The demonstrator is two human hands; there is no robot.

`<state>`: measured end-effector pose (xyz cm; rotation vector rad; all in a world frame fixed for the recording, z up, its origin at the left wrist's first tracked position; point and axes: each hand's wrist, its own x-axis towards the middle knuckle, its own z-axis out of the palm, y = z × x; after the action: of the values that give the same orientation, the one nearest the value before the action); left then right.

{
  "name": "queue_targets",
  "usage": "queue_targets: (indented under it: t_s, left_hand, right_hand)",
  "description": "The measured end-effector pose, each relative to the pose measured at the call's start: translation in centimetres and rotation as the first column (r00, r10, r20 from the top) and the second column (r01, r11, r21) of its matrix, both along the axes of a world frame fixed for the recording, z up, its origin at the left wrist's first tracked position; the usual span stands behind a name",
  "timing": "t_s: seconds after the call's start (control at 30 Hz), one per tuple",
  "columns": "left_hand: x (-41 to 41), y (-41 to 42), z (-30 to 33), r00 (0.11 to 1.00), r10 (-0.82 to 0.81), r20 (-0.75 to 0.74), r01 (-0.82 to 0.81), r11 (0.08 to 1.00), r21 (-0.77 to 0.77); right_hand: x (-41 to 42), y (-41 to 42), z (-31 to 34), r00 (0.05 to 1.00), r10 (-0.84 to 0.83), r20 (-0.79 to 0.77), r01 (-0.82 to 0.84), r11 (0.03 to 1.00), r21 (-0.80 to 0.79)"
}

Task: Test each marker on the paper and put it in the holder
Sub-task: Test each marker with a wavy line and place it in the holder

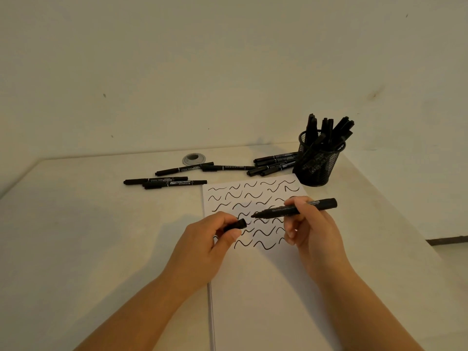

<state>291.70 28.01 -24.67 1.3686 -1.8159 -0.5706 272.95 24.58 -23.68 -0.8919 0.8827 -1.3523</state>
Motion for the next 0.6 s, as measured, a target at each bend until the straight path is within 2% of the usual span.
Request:
queue_targets:
  t_s: [0.23,0.4,0.6]
  left_hand:
    - [-0.08,0.02,-0.03,1.0,-0.009,-0.005,0.009,1.0,0.008]
    - [-0.18,0.1,0.1,0.999,-0.019,0.029,0.018,1.0,0.022]
    - [-0.46,0.47,0.36,0.999,-0.054,-0.005,0.054,0.997,-0.051]
  right_hand:
    - [0.31,0.32,0.03,0.996,0.05,-0.068,-0.053,0.998,-0.037]
    - [0.4,0.45,-0.15,0.978,0.122,-0.172,-0.138,0.987,-0.082]
    - [0.38,0.77,-0.31,0.964,0.185,-0.193,-0.221,0.958,-0.185]
